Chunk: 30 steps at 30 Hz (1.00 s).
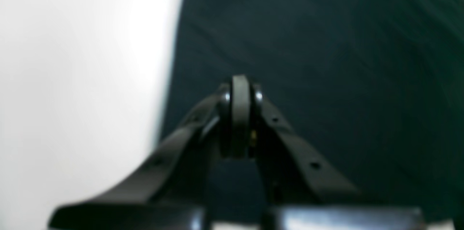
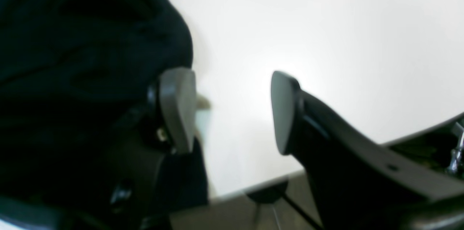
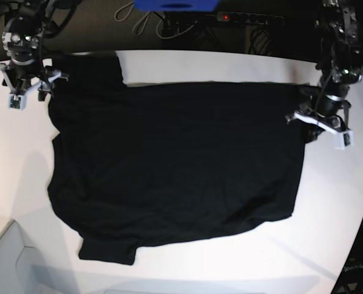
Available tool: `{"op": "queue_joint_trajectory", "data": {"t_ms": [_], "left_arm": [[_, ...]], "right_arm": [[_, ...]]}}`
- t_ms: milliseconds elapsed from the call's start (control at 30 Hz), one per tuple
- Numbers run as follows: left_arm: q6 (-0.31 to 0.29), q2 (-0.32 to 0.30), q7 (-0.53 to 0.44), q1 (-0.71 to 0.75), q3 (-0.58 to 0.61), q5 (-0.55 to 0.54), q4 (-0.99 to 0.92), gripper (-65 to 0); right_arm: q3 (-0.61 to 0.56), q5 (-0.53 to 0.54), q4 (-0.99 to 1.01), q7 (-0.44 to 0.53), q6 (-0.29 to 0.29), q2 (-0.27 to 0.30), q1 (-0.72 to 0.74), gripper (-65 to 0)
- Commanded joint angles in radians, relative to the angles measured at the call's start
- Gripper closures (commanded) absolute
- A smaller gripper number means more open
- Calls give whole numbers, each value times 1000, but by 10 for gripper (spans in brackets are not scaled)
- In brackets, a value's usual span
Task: Layout the t-shirt on the table in an organized manner, then fold the t-shirt properly
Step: 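Hold the shirt corners with both grippers and pull them apart to smooth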
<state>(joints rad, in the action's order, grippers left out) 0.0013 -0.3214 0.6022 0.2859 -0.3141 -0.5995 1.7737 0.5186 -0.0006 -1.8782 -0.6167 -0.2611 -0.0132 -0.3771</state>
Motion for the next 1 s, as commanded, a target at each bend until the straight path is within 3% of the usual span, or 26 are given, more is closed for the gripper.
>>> {"op": "queue_joint_trajectory", "data": {"t_ms": [0, 67, 200, 367, 500, 633, 833, 967], "left_arm": [[-5, -12, -20, -53, -6, -10, -21, -4], [-5, -12, -20, -129, -4, -12, -130, -5], [-7, 28, -20, -236, -4, -7, -311, -5], [-7, 69, -18, -277, -3, -4, -456, -5], [-7, 60, -18, -282, 28, -3, -567, -5], [-7, -6, -18, -273, 128, -4, -627, -3], [-7, -32, -14, -116, 154, -49, -430, -2], [-7, -48, 81, -67, 154, -53, -271, -2]], "right_arm": [[2, 6, -8, 31, 4, 11, 20, -336], [-10, 6, 15, 31, 3, 11, 63, -336], [-54, 1, 88, 31, -60, 14, 169, -335], [-107, 1, 230, 31, -62, 54, 270, -333], [-102, 0, 355, 31, -62, 75, 320, -333], [-102, 0, 412, 31, -62, 92, 298, -333], [-104, 0, 303, 36, -62, 92, 165, -333], [-104, 0, 222, 33, -62, 92, 102, -334]]}}
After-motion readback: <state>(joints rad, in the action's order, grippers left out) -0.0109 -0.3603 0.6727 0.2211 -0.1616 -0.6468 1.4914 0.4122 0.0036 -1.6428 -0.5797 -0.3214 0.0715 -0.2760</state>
